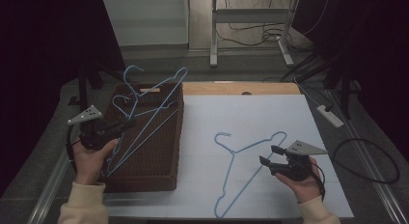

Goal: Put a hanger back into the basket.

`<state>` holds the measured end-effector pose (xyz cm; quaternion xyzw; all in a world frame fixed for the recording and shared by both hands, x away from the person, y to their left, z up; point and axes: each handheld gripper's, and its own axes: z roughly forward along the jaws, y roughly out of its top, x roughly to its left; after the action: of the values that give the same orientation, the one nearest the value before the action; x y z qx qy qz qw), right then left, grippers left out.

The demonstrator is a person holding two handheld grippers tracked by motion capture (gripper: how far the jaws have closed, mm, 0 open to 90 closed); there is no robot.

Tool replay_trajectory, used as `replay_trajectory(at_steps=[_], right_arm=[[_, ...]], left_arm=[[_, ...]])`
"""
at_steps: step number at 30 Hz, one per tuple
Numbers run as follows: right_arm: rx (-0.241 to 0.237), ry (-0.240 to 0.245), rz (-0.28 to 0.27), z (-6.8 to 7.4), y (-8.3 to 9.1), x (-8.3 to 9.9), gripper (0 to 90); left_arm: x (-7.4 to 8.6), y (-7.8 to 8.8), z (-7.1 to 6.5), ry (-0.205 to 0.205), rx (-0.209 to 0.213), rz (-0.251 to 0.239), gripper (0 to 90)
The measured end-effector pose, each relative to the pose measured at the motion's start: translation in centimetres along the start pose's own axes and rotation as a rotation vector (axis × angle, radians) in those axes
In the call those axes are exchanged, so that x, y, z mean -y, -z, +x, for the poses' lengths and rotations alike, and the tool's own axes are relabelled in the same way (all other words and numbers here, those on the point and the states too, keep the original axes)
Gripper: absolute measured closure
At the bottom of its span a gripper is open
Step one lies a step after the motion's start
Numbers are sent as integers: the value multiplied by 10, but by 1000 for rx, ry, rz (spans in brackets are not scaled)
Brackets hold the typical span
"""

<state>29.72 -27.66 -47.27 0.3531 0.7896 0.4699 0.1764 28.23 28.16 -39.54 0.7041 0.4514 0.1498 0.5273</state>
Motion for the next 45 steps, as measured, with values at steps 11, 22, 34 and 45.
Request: replay_trajectory(at_steps=[11,22,34,45], right_arm=[[2,1,1,0,-1,0,349],[2,1,3,0,-1,0,347],[-2,0,9,0,-2,1,347],[-7,0,12,0,-3,1,344]], left_arm=[[6,0,15,17,-25,43,862],[13,-6,28,51,-34,127,862],[26,-24,41,97,-4,262,862],[33,-39,48,105,-66,333,861]])
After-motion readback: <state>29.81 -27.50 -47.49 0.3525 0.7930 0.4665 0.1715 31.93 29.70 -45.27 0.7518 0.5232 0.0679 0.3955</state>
